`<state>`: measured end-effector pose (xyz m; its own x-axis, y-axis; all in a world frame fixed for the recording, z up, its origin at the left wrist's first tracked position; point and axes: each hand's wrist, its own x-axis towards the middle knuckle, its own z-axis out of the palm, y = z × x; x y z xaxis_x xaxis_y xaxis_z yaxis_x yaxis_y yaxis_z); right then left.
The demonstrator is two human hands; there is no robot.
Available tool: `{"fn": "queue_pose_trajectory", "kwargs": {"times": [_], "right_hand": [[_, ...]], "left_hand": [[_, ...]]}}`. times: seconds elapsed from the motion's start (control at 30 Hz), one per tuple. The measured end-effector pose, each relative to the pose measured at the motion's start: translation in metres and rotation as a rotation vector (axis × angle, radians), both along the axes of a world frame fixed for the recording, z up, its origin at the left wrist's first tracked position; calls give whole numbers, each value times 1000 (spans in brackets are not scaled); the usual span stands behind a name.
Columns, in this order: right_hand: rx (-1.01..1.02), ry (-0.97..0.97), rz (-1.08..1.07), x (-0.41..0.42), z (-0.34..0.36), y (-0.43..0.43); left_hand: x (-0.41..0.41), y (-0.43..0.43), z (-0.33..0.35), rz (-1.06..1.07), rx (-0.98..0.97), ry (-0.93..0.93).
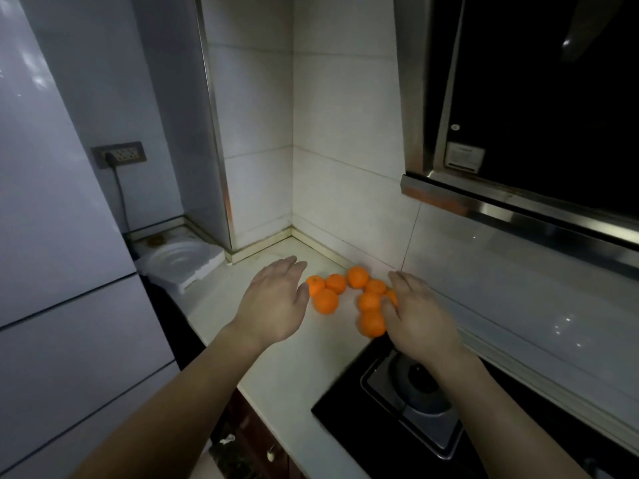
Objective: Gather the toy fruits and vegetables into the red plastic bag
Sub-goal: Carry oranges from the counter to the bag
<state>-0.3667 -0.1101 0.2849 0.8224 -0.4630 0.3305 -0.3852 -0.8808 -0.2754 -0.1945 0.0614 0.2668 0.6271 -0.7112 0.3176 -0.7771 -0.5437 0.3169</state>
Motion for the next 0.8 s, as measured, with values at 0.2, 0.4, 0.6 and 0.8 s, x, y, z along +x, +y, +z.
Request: {"fn": "queue_pose_trajectory", "kwargs": {"times": [0.2, 0.4, 0.6, 0.8], "right_hand": [[24, 66, -121, 53, -10, -7], [34, 97, -241, 100, -30, 5], [87, 100, -340, 121, -68, 5], [170, 172, -435, 131, -102, -26]], "left_hand": [[64, -17, -13, -76, -13, 37], [124, -40, -31, -247, 17, 87], [165, -67, -58, -396, 98, 125], [186, -108, -93, -484, 195, 151]]}}
